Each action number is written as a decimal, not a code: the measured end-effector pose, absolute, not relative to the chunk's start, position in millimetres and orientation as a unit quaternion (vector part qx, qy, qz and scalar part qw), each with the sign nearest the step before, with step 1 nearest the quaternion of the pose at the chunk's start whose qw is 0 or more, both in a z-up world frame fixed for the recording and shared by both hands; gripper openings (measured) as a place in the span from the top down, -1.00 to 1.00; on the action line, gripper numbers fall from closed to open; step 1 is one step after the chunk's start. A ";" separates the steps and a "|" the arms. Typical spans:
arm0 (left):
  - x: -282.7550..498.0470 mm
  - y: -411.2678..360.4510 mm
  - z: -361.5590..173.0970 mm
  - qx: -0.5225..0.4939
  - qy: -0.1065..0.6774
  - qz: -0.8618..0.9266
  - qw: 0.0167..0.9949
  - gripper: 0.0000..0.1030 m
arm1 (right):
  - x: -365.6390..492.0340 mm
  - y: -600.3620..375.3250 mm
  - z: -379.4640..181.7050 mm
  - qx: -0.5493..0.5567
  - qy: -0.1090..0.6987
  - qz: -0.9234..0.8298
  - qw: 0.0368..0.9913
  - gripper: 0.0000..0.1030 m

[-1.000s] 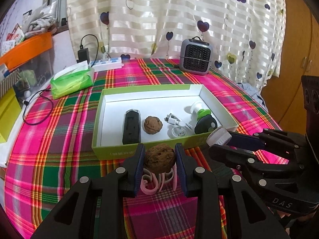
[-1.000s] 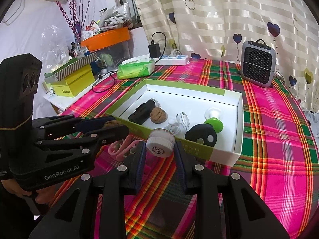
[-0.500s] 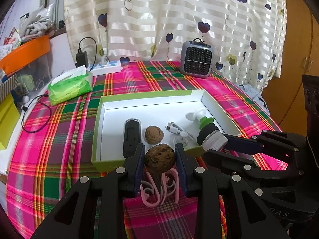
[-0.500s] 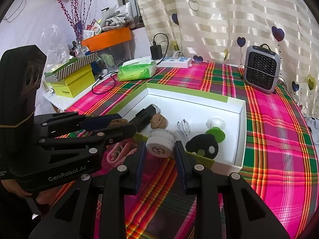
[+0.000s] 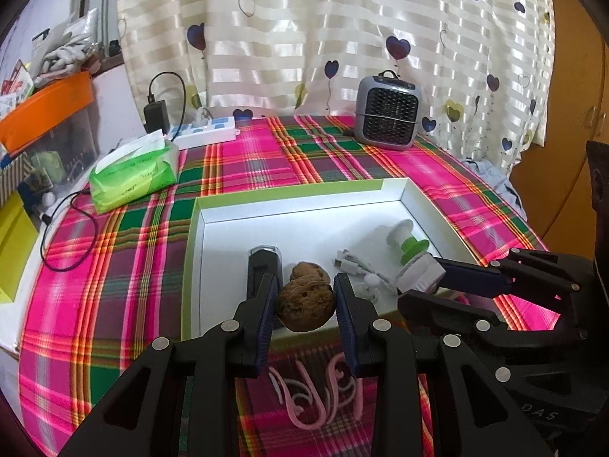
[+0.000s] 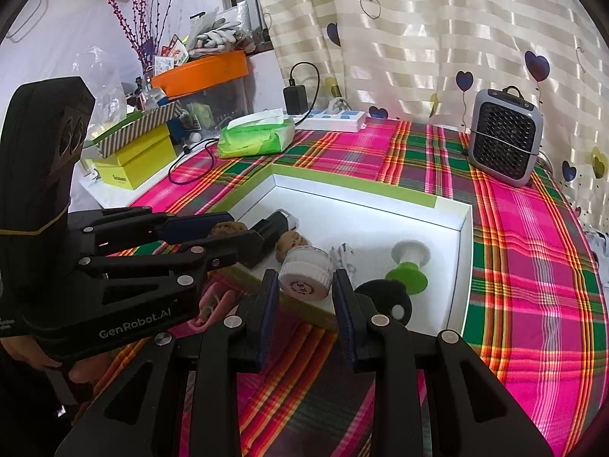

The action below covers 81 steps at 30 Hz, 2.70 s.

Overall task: Organize objects
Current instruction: 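Carry the walnut with the left gripper over the box while the right carries the white cap, then lower the walnut into the box and open the left gripper while the right releases the white cap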

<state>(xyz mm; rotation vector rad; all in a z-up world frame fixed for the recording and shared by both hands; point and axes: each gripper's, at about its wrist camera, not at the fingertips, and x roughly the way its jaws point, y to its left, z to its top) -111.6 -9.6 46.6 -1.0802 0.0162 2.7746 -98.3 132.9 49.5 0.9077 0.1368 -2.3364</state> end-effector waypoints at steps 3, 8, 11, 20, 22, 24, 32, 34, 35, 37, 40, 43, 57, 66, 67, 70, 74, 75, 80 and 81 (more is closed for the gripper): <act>-116.3 -10.3 45.6 -0.363 0.006 0.928 0.081 0.45 | -102.3 133.6 49.7 0.344 0.054 -0.885 0.308 0.42; -124.4 -12.5 42.6 -0.366 0.004 0.927 0.081 0.45 | -111.0 132.6 50.3 0.345 0.060 -0.886 0.304 0.42; -128.6 -16.9 41.5 -0.366 0.001 0.928 0.076 0.45 | -114.7 129.5 49.4 0.346 0.065 -0.885 0.305 0.42; -136.1 -33.5 37.4 -0.361 -0.008 0.931 0.051 0.45 | -123.3 116.6 39.5 0.358 0.071 -0.876 0.315 0.42; -138.1 -35.8 35.4 -0.362 -0.010 0.931 0.047 0.45 | -124.7 115.9 37.5 0.361 0.070 -0.875 0.316 0.42; -139.4 -38.8 33.4 -0.363 -0.012 0.931 0.041 0.45 | -126.5 115.5 35.8 0.363 0.069 -0.874 0.316 0.42; -144.2 -51.3 28.7 -0.367 -0.021 0.930 0.014 0.45 | -123.1 106.4 31.4 0.364 0.076 -0.863 0.342 0.42; -145.5 -52.3 27.0 -0.370 -0.022 0.929 0.012 0.45 | -123.8 107.0 31.1 0.365 0.076 -0.863 0.342 0.43; -145.5 -52.1 26.3 -0.371 -0.021 0.928 0.012 0.45 | -124.2 107.8 30.8 0.365 0.075 -0.863 0.340 0.43; -146.5 -52.3 25.0 -0.373 -0.021 0.928 0.010 0.45 | -125.6 109.7 30.0 0.367 0.072 -0.864 0.337 0.43; -147.9 -52.5 22.3 -0.376 -0.020 0.926 0.008 0.45 | -126.2 110.8 29.4 0.368 0.069 -0.865 0.335 0.43; -147.8 -50.2 21.8 -0.373 -0.013 0.928 0.009 0.45 | -125.5 111.3 29.3 0.368 0.065 -0.865 0.336 0.43; -151.7 -41.3 16.8 -0.374 -0.017 0.926 0.042 0.44 | -124.4 119.1 30.4 0.360 0.043 -0.869 0.336 0.43; -151.6 -39.7 16.7 -0.376 -0.026 0.925 0.054 0.44 | -122.9 119.8 31.4 0.353 0.039 -0.872 0.338 0.43; -151.0 -39.3 17.2 -0.375 -0.026 0.925 0.054 0.44 | -122.6 120.4 31.5 0.352 0.039 -0.872 0.338 0.43; -149.7 -39.9 18.1 -0.372 -0.027 0.926 0.053 0.43 | -121.6 121.7 32.5 0.349 0.038 -0.874 0.337 0.42; -148.4 -41.9 17.9 -0.374 -0.031 0.925 0.050 0.42 | -119.6 121.4 33.6 0.345 0.038 -0.876 0.336 0.42; -147.7 -41.6 17.9 -0.375 -0.031 0.925 0.050 0.42 | -119.4 121.7 33.7 0.344 0.038 -0.876 0.335 0.42; -146.1 -42.4 18.4 -0.373 -0.034 0.925 0.055 0.41 | -116.9 123.7 34.8 0.337 0.039 -0.879 0.335 0.42; -144.8 -42.8 19.0 -0.372 -0.035 0.926 0.055 0.40 | -116.8 124.0 35.2 0.336 0.039 -0.879 0.335 0.42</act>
